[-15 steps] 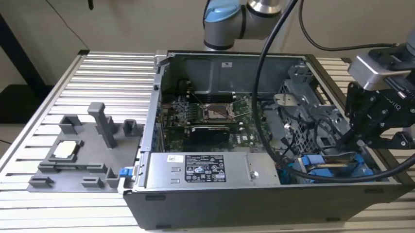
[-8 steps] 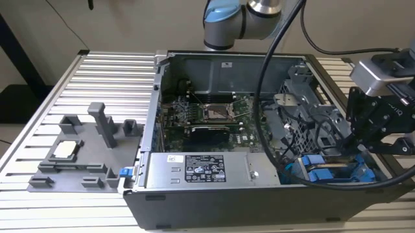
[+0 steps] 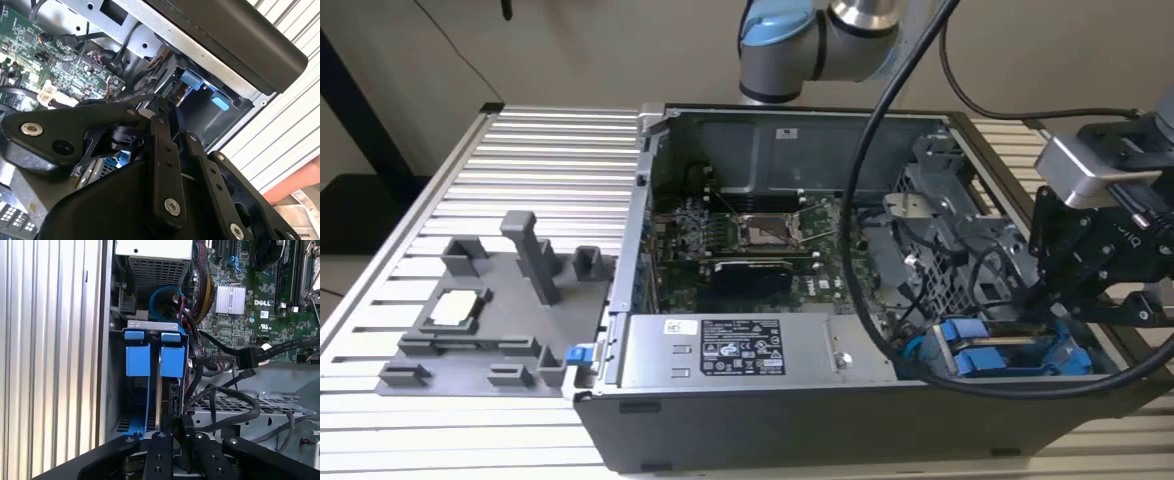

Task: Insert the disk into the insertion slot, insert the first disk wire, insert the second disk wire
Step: 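Insert the first disk wire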

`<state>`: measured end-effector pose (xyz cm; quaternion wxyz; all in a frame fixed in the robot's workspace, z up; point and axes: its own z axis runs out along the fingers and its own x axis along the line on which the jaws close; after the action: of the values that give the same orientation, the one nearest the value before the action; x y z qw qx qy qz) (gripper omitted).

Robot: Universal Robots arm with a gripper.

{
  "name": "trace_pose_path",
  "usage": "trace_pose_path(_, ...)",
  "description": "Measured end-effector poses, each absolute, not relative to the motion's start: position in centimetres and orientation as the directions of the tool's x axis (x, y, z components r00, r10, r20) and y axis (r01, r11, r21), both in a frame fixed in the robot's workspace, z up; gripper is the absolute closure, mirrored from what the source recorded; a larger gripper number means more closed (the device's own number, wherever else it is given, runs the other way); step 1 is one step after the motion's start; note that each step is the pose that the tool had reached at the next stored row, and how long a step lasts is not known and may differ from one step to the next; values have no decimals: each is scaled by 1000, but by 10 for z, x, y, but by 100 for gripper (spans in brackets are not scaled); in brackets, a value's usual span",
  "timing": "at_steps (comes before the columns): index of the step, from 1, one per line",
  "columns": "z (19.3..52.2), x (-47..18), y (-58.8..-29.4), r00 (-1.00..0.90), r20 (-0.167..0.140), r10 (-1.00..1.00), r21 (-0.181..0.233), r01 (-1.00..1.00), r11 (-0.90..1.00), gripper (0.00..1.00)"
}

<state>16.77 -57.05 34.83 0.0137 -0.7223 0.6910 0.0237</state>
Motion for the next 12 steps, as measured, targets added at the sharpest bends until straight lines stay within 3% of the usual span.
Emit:
trace_pose_path(3, 347, 169, -571, 40, -69, -997, 12, -999, -41, 81)
trace_pose_path(12, 343, 171, -573, 15, -70, -997, 14, -1000, -16, 81)
